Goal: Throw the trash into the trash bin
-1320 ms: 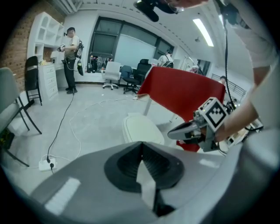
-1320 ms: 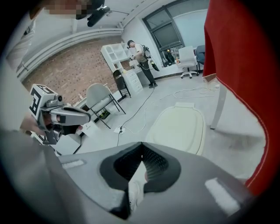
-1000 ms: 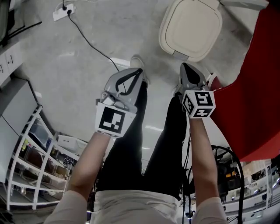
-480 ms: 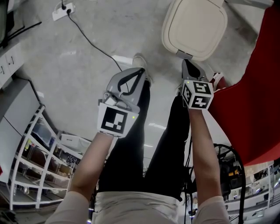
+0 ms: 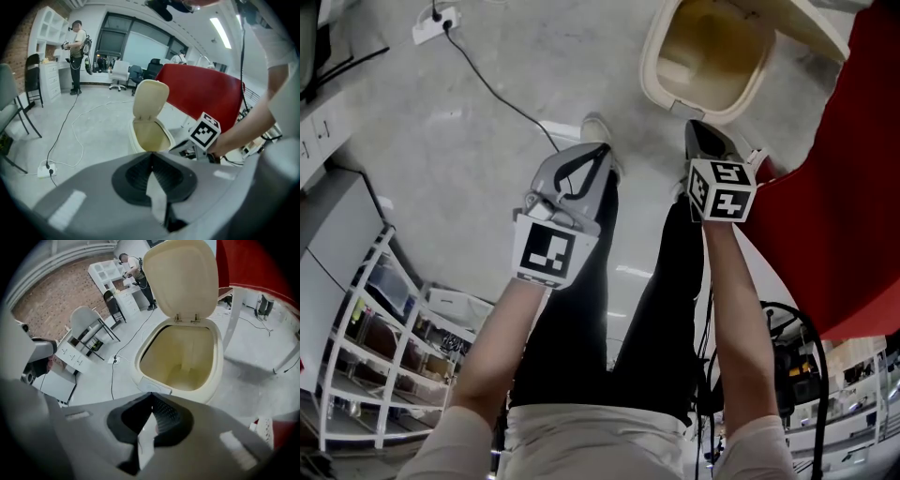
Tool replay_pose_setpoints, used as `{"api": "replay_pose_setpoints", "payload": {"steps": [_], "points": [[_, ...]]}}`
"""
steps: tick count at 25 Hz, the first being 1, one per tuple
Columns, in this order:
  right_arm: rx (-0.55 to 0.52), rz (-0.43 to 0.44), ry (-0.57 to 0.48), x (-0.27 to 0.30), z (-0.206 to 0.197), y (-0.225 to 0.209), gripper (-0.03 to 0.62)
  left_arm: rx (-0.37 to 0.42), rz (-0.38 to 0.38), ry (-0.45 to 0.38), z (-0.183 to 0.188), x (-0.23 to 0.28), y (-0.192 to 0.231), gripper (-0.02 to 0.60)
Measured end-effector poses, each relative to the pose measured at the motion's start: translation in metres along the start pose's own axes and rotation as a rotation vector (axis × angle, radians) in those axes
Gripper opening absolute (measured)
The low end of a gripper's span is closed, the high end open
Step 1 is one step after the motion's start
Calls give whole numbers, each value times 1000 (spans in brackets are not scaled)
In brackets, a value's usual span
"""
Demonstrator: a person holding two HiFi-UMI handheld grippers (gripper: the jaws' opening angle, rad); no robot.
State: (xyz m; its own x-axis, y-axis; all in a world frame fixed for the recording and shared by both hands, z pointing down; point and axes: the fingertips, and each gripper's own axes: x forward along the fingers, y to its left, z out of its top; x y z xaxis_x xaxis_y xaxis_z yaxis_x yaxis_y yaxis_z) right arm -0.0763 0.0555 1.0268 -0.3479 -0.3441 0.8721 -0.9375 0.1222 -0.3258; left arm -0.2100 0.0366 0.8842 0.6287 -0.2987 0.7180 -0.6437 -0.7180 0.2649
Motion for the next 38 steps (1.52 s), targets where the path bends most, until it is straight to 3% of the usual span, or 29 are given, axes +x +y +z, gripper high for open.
{"api": "replay_pose_setpoints", "payload": {"steps": [3, 10, 19, 27, 38], "points": [[-2, -1, -22, -15, 7, 1, 0, 34, -6, -12, 6, -6, -4, 3], [-24, 37, -104, -70, 30, 18, 1, 14, 13, -53, 34, -28, -22, 3], [-81, 93, -219, -172, 64, 74, 1, -46, 20, -96, 78, -86, -58, 3], [-68, 96, -264, -256, 74, 85, 0, -112, 19, -98, 105, -134, -93, 4], [-104, 70, -314, -364, 90, 100, 1, -58, -37, -86, 150, -204, -134, 3]]}}
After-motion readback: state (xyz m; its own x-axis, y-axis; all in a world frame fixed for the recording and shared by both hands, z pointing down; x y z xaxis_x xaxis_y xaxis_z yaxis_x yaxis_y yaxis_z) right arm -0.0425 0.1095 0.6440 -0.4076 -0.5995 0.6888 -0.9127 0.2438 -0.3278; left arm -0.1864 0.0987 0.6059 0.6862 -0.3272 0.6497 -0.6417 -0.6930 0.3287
